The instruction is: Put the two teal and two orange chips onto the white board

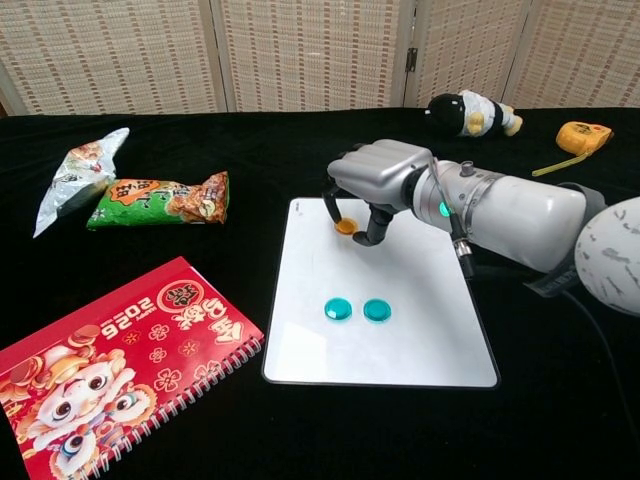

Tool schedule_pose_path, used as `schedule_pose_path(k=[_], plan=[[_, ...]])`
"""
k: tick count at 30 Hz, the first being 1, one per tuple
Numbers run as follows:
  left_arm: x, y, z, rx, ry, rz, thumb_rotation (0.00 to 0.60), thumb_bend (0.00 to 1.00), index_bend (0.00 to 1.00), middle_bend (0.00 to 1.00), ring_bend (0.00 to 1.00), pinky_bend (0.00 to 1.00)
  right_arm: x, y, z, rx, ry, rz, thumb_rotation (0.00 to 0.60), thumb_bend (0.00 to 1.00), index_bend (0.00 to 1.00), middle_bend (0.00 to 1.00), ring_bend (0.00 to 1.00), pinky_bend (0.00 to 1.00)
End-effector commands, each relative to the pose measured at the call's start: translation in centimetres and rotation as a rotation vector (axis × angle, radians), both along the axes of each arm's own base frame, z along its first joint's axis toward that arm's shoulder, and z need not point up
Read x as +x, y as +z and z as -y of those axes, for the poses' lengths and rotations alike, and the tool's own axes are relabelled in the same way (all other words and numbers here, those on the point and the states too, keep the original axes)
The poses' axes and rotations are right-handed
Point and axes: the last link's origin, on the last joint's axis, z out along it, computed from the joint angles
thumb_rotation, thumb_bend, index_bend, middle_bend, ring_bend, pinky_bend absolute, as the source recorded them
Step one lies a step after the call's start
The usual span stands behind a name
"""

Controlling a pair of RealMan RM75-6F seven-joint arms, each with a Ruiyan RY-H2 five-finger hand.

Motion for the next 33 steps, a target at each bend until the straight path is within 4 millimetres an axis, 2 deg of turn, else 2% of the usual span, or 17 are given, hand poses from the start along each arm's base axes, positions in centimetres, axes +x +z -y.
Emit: schedule_pose_path(k=[1, 5, 9, 11, 16, 23, 28, 33], plan=[[0.0, 0.0, 0.0, 0.0, 0.002, 0.0, 0.6, 0.1, 0.0, 0.0, 0.0, 0.0, 0.2, -0.3, 0.1, -0.002, 0.008, -0.014, 0.6, 0.29, 0.42, 0.15, 0.05, 0.0], [-0.1, -0.1, 0.0, -0.002, 0.003, 0.002, 0.6, 0.1, 0.0, 0.0, 0.0, 0.0, 0.4, -0.8, -0.1, 0.012, 0.015, -0.024, 0.6, 0.29, 0.38, 0.15, 0.05, 0.0], [-0.2, -0.2, -0.1, -0.003, 0.006, 0.0, 0.6, 0.1, 0.0, 0.0, 0.0, 0.0, 0.4, -0.8, -0.2, 0.015, 0.016, -0.021, 0.6, 0.29, 0.19, 0.14, 0.05, 0.0], [-0.3, -0.2, -0.1, -0.002, 0.006, 0.002, 0.6, 0.1, 0.0, 0.0, 0.0, 0.0, 0.1, -0.1, 0.3, -0.005, 0.001, -0.005, 0.6, 0.29, 0.15, 0.14, 0.05, 0.0], [-0.4, -0.2, -0.1, -0.002, 0.008, 0.003, 0.6, 0.1, 0.0, 0.0, 0.0, 0.0, -1.3, 2.4, 2.5, -0.085, -0.064, 0.02, 0.6, 0.29, 0.18, 0.14, 0.06, 0.0], [-0.3, -0.4, 0.0, -0.007, 0.008, 0.002, 0.6, 0.1, 0.0, 0.0, 0.0, 0.0, -4.7, 5.0, 5.6, -0.176, -0.18, -0.01, 0.6, 0.29, 0.25, 0.14, 0.06, 0.0], [-0.2, -0.4, 0.0, -0.011, 0.013, -0.001, 0.6, 0.1, 0.0, 0.0, 0.0, 0.0, -6.7, 5.2, 7.3, -0.203, -0.252, -0.036, 0.6, 0.29, 0.26, 0.14, 0.07, 0.0], [0.0, -0.4, 0.0, -0.012, 0.016, -0.006, 0.6, 0.1, 0.0, 0.0, 0.0, 0.0, -7.4, 4.6, 8.5, -0.207, -0.295, -0.059, 0.6, 0.29, 0.26, 0.14, 0.06, 0.0]])
